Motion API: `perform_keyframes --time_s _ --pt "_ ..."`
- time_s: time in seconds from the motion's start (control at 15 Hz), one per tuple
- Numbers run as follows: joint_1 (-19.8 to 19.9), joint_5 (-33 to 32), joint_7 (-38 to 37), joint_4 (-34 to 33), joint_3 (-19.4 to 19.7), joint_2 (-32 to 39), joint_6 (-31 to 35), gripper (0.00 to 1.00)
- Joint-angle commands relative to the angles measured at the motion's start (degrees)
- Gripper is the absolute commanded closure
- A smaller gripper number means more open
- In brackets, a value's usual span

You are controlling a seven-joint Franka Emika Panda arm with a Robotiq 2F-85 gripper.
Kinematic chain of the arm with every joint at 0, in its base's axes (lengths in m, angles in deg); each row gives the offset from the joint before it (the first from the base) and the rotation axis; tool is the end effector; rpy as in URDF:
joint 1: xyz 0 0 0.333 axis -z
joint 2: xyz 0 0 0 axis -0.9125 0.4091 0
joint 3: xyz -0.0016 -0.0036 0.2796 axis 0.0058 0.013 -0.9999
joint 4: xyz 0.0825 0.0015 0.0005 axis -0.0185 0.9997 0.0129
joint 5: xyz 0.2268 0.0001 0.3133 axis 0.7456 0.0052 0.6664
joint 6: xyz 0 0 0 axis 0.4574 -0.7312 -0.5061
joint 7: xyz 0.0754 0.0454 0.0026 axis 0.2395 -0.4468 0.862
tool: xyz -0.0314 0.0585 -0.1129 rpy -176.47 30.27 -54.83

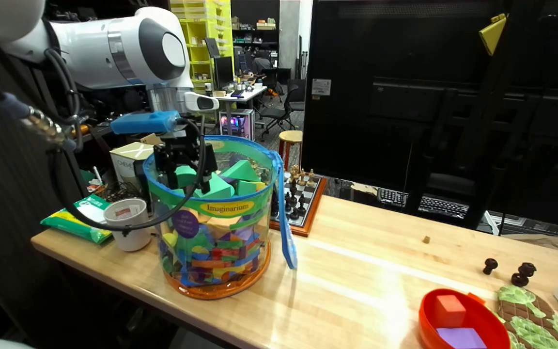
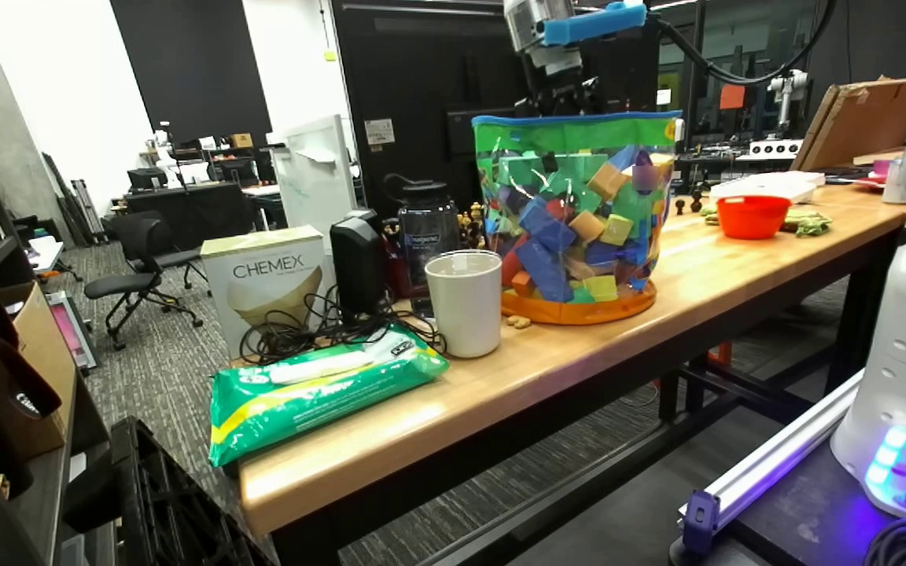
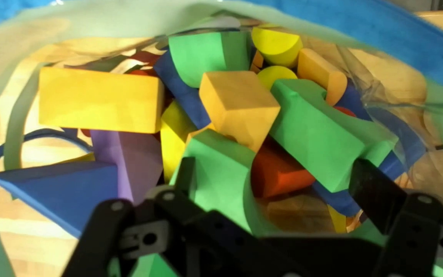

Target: Remove one green block from the toy bag and put it in the red bowl

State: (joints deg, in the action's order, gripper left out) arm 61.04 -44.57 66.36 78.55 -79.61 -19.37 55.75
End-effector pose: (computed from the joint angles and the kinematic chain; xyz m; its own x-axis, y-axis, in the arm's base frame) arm 0.4080 0.1427 0.4444 0.9916 -0.0468 -0.1209 -0.0231 -0.9814 0.1906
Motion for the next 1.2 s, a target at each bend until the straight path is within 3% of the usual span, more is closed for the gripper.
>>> perform_keyframes --time_s 0.0,0.67,1.13 --pt "-1.00 -2.00 0.22 0.38 0.43 -1.23 0.09 0.00" --pt "-1.05 -4.00 0.83 0.08 0.97 -4.92 0.82 0.00" --pt "-0.33 -0.80 3.42 4.61 5.54 -6.62 7.89 0.00"
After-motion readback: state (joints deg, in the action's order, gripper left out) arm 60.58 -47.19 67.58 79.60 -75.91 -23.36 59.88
